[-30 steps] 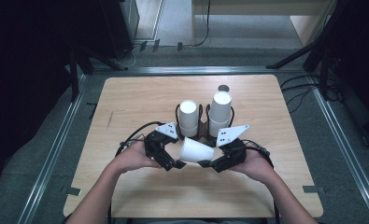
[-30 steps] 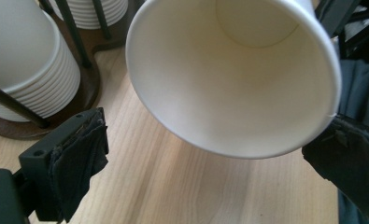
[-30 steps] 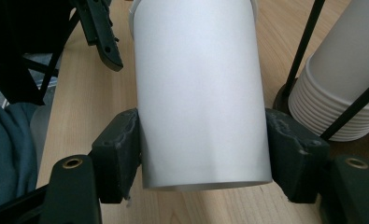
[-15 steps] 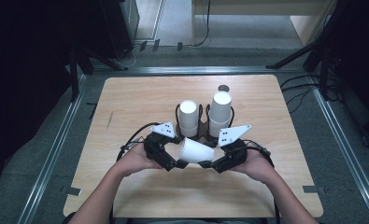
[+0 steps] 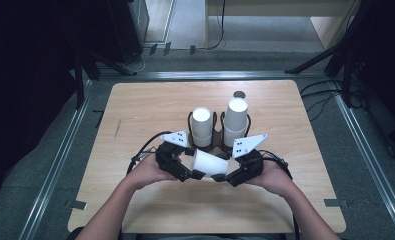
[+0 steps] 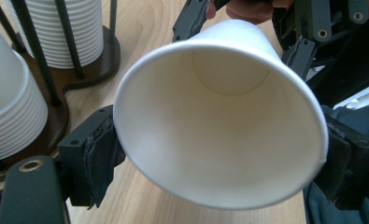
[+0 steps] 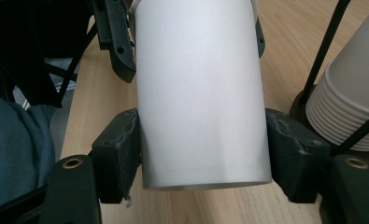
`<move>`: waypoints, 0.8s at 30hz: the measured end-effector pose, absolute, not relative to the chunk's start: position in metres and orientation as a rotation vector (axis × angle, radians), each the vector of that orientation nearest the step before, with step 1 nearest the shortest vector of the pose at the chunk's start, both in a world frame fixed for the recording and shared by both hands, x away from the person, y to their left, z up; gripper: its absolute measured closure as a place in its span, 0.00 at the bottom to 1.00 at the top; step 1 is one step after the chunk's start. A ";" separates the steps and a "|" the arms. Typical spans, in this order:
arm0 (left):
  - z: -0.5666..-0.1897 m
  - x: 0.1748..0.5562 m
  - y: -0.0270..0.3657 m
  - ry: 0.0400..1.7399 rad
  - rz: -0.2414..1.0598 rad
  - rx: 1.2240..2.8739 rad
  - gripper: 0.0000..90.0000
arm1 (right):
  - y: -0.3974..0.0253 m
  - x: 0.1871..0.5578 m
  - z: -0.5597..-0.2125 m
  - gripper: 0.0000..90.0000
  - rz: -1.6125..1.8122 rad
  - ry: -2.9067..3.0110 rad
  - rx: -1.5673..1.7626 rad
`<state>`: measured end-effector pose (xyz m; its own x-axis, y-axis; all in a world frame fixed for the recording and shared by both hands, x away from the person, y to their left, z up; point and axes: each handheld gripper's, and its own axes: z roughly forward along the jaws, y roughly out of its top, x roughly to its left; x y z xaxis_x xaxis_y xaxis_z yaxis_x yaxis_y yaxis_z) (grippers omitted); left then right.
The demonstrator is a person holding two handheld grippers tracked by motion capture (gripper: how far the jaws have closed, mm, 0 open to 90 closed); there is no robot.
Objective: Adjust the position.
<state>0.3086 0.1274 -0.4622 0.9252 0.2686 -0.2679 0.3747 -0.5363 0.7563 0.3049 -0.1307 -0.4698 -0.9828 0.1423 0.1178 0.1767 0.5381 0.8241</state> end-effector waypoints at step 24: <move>-0.460 0.308 0.131 0.439 -0.149 2.164 0.23 | -0.130 0.305 -0.471 0.37 -1.437 -2.730 -0.283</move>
<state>0.3076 0.1307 -0.4598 0.9299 0.2561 -0.2640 0.3639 -0.5360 0.7618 0.3055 -0.1299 -0.4712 -0.9824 0.1405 0.1229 0.1809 0.5533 0.8131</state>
